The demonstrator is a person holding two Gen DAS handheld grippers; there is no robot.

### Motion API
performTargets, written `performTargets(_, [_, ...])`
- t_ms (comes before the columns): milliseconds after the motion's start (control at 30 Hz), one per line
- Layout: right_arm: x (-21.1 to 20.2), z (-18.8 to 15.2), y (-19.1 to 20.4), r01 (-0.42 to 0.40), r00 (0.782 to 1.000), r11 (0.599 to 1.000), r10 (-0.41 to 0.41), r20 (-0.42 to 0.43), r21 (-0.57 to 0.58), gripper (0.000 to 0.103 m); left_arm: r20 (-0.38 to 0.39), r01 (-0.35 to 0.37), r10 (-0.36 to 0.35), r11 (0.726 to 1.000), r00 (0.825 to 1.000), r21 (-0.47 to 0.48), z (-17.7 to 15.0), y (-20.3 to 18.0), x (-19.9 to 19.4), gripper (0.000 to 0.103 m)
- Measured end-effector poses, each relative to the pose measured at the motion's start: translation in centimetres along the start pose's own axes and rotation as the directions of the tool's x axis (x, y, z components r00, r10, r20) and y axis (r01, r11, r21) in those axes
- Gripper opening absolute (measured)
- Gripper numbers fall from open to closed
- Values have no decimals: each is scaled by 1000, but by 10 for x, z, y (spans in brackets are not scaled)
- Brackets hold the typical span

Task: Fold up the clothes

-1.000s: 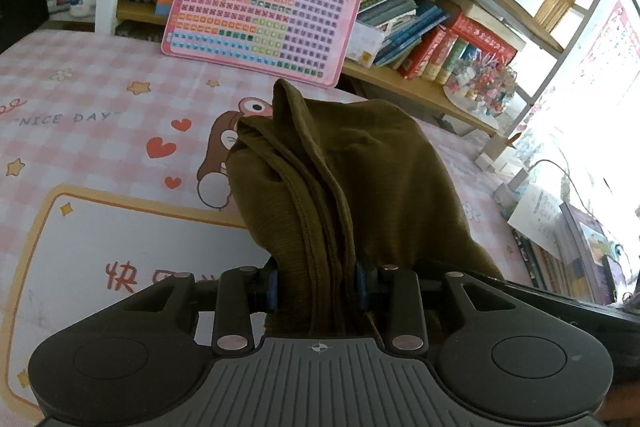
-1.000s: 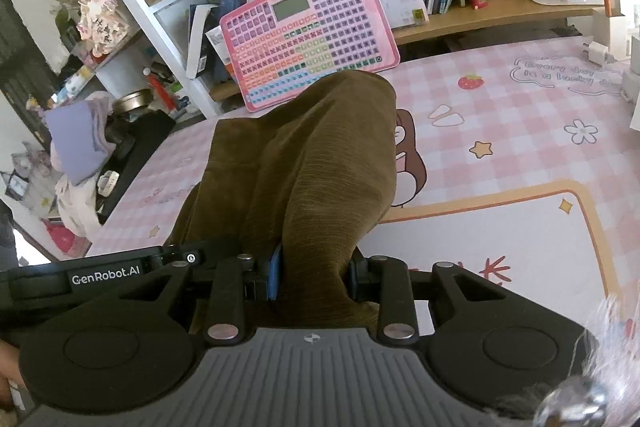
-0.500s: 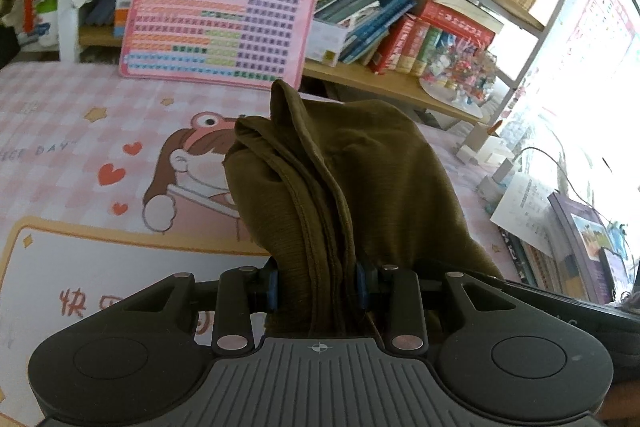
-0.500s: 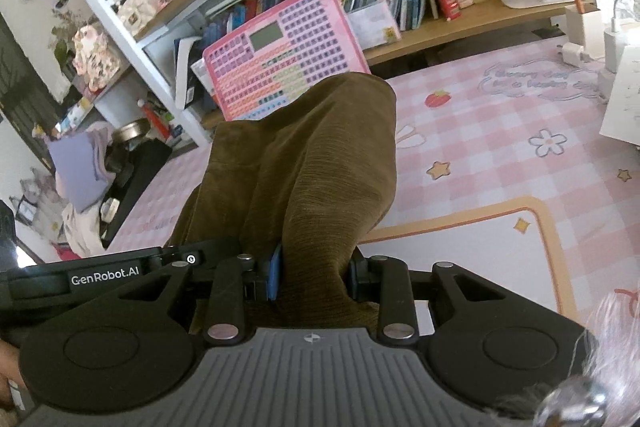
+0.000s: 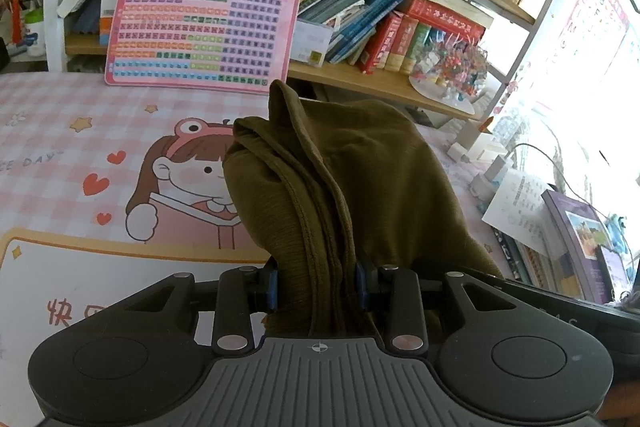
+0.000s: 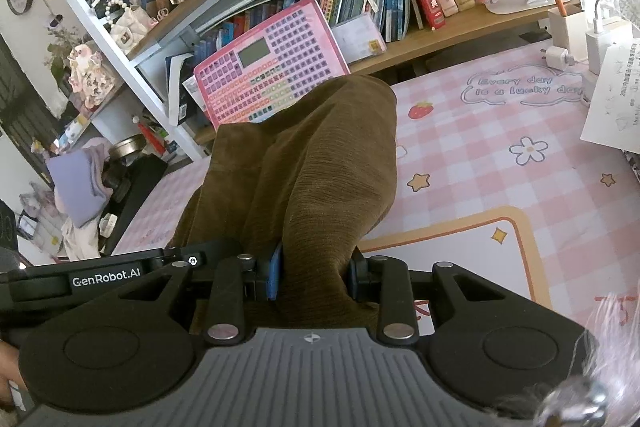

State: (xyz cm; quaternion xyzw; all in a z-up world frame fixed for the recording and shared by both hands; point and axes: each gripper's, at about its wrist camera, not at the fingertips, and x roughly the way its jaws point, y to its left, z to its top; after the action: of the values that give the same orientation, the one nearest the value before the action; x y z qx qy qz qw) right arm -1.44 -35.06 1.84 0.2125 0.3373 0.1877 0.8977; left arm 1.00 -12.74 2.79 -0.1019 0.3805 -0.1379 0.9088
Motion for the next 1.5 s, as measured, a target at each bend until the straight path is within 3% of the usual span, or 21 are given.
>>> performTargets(433, [12, 5, 20, -5, 1000, 999, 5, 0, -34, 28, 26, 31, -30, 998, 999, -49, 6, 26, -6, 32])
performTargets(733, [38, 20, 47, 9, 1000, 998, -8, 17, -59, 28, 37, 56, -55, 998, 998, -40, 32, 62, -2, 32])
performTargets(1000, [96, 45, 85, -2, 1000, 995, 3, 18, -102, 28, 62, 61, -57, 997, 996, -57, 69, 119, 9, 32])
performTargets(1267, [180, 66, 122, 0, 1000, 990, 0, 5, -139, 28, 55, 55, -50, 995, 997, -85, 109, 188, 42, 32])
performTargets(1500, [249, 71, 127, -6, 1000, 995, 3, -23, -100, 28, 27, 46, -43, 995, 999, -92, 130, 236, 80, 32])
